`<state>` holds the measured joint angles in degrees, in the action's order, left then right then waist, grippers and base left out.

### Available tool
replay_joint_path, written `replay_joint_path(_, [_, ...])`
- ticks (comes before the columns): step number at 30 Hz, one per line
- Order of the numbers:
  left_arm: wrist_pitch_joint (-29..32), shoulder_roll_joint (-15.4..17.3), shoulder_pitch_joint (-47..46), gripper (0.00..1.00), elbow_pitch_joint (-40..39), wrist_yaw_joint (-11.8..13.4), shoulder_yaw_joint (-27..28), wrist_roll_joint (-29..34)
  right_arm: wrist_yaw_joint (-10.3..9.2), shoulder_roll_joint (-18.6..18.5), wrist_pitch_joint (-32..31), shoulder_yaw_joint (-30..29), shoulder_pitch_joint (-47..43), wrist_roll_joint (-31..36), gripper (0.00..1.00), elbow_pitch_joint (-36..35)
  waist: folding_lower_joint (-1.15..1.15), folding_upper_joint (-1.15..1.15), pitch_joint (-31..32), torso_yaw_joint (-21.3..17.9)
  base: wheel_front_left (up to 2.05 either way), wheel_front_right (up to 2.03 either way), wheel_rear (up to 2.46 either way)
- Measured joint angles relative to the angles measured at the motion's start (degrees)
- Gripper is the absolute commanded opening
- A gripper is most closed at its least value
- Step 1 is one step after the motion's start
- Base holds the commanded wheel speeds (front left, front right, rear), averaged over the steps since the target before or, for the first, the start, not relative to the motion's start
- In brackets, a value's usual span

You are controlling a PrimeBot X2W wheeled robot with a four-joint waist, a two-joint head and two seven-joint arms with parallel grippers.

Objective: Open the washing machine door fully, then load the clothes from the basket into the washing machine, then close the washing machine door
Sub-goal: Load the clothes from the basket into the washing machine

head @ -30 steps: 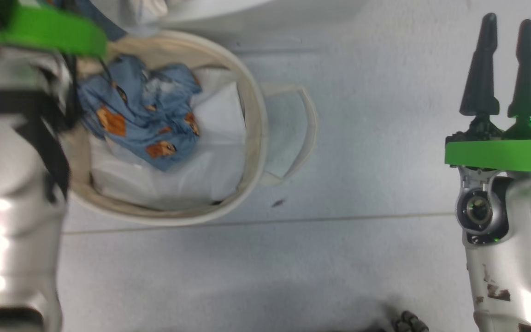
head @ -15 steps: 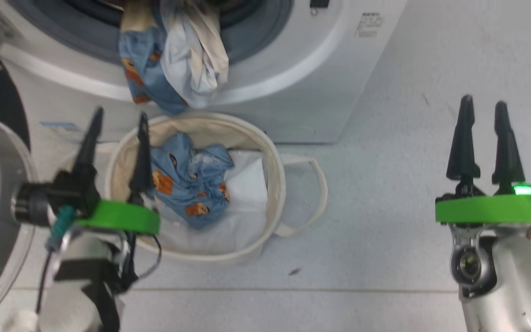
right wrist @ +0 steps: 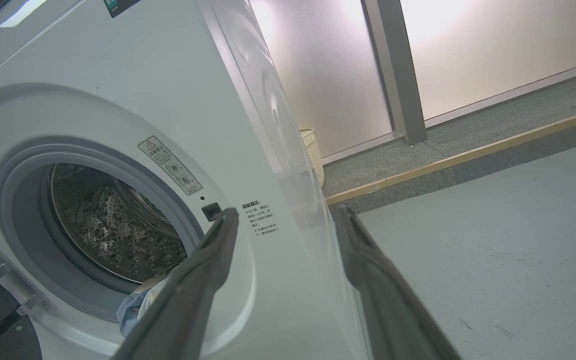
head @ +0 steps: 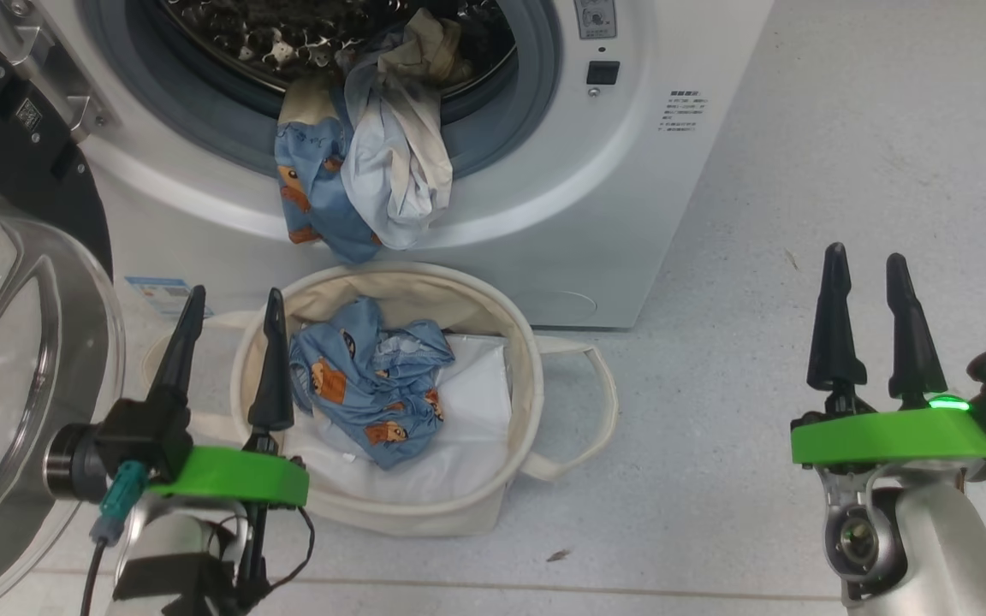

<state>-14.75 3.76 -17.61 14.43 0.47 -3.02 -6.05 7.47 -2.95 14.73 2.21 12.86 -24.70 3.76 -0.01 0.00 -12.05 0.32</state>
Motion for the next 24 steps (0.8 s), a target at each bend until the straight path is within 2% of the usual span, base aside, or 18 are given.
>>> replay_joint_path(24, [0.0, -1.1, 0.8, 1.0, 1.7, -1.0, 0.3, 0.9, 0.0, 0.0, 0.0, 0.4, 0.0, 1.3, 1.0, 0.3, 0.0, 0.0, -1.8, -1.2, 0.0, 0.0, 0.0])
